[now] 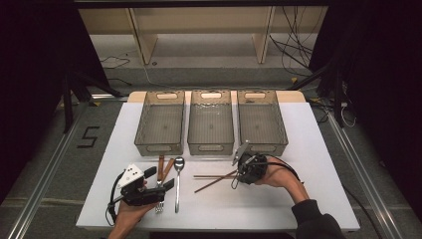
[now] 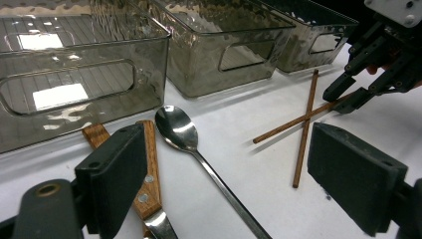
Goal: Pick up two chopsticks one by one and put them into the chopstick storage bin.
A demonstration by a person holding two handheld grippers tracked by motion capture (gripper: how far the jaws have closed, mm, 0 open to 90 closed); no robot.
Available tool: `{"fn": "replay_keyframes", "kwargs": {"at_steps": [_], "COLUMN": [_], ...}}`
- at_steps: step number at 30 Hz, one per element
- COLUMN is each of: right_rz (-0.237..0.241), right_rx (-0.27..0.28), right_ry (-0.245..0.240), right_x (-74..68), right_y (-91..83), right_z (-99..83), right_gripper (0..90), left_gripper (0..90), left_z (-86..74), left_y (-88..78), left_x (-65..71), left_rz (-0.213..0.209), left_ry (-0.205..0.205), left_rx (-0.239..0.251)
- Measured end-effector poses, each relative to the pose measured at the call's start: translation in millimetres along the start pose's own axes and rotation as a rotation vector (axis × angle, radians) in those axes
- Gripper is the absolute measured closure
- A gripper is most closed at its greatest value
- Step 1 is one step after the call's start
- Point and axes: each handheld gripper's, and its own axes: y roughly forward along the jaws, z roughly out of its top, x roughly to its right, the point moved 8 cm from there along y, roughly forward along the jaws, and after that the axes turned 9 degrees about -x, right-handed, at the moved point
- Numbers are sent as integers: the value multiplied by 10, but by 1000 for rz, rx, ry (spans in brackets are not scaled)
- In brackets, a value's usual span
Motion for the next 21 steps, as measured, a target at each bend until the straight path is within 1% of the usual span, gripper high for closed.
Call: {"fn": "replay_keyframes", "kwargs": {"at_steps": [2,3,4,7,8,9,10,12,13,17,20,21], "right_rz": [6,27,32,36,36,32,22,6,1,-9,-21,-21], "right_rx": [-5,-2,-5,-28,-28,-36,-55,-65,-61,-61,-28,-28], "right_ry": [1,1,0,-23,-23,-36,-74,-95,-105,-120,-111,-111], "right_x": [4,5,5,-9,-9,-16,-32,-47,-51,-58,-75,-75], "right_y": [6,12,14,11,11,13,10,8,9,2,-62,-62], "right_z": [-3,-1,0,10,10,17,27,32,34,28,39,39], "right_gripper": [727,753,760,793,793,808,843,848,850,853,856,856], "left_gripper": [156,156,156,156,156,157,157,156,156,156,157,157], "left_z": [0,-2,-1,-2,-2,-1,0,-1,-1,-2,-3,-3], "left_y": [2,2,4,1,0,-1,-1,0,1,3,2,2], "left_x": [0,-2,-1,-2,-2,-1,0,-2,-1,0,-4,-5], "left_rz": [0,0,0,-1,-1,-1,-1,-2,-2,-2,-1,-1], "left_ry": [-2,-1,-3,-1,0,0,-2,-2,-1,-3,-4,-5], "left_rx": [0,-2,-1,-2,-2,0,2,0,1,-1,-2,-1]}}
